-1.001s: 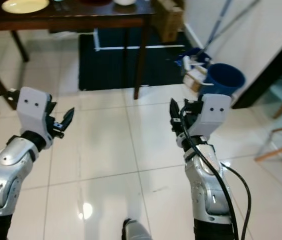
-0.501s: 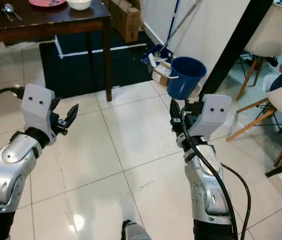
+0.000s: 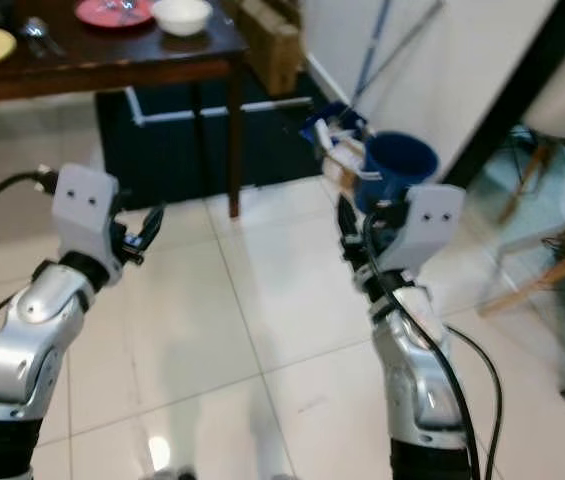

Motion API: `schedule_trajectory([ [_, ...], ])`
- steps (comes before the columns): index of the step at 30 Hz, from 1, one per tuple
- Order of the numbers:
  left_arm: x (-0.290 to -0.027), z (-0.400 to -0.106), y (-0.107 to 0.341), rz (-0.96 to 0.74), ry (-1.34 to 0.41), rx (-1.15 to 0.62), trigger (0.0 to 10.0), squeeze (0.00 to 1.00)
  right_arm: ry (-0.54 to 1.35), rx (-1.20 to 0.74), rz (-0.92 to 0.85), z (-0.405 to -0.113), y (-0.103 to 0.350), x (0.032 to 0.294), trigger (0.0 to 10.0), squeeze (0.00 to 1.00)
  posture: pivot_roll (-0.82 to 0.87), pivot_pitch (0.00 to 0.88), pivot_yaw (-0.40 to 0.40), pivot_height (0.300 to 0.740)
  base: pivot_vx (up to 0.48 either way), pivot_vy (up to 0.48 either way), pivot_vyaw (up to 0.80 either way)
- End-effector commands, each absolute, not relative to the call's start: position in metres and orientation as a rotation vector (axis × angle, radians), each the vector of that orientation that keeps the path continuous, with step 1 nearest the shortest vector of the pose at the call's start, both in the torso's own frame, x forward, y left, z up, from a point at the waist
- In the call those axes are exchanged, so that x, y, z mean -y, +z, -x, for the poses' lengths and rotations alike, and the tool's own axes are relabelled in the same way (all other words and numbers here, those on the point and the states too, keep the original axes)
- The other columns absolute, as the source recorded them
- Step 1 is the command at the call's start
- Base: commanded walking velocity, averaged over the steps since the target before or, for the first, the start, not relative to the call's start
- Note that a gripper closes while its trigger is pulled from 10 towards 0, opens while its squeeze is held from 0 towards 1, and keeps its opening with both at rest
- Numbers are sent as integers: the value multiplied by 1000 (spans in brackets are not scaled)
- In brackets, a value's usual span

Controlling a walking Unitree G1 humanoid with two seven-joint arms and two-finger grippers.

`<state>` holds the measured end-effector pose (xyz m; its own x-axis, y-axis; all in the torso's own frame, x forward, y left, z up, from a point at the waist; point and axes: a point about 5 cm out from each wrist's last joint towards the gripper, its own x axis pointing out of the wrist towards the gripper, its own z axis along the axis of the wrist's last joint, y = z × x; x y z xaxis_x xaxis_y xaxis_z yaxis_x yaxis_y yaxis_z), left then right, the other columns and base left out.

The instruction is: Setting the table

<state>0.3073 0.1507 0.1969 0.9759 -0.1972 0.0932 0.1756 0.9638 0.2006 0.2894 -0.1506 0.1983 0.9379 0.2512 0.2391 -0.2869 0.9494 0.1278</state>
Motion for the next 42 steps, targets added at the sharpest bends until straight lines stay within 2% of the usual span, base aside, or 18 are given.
schedule_trajectory([
  [1,-145,-306,195,-193,-204,113,10000,0,283,196,-142,-286,194,159,10000,0,-118,81,31,740,409,0,0],
  [2,-144,-306,195,-190,-205,114,10000,0,357,167,-112,-284,190,159,10000,0,-118,81,31,740,401,0,0],
  [7,-140,-306,195,-179,-215,117,10000,0,426,147,-63,-280,188,163,10000,0,-120,82,31,740,398,0,0],
  [19,-128,-311,198,-172,-240,138,10000,0,435,163,-16,-279,191,179,10000,0,-131,83,34,740,391,0,0],
  [32,-121,-315,203,-188,-263,163,10000,0,432,178,-43,-283,189,169,10000,0,-126,82,38,740,389,0,0],
  [42,-117,-315,203,-189,-287,171,10000,0,419,181,-54,-283,189,170,10000,0,-128,79,41,740,457,0,0],
])
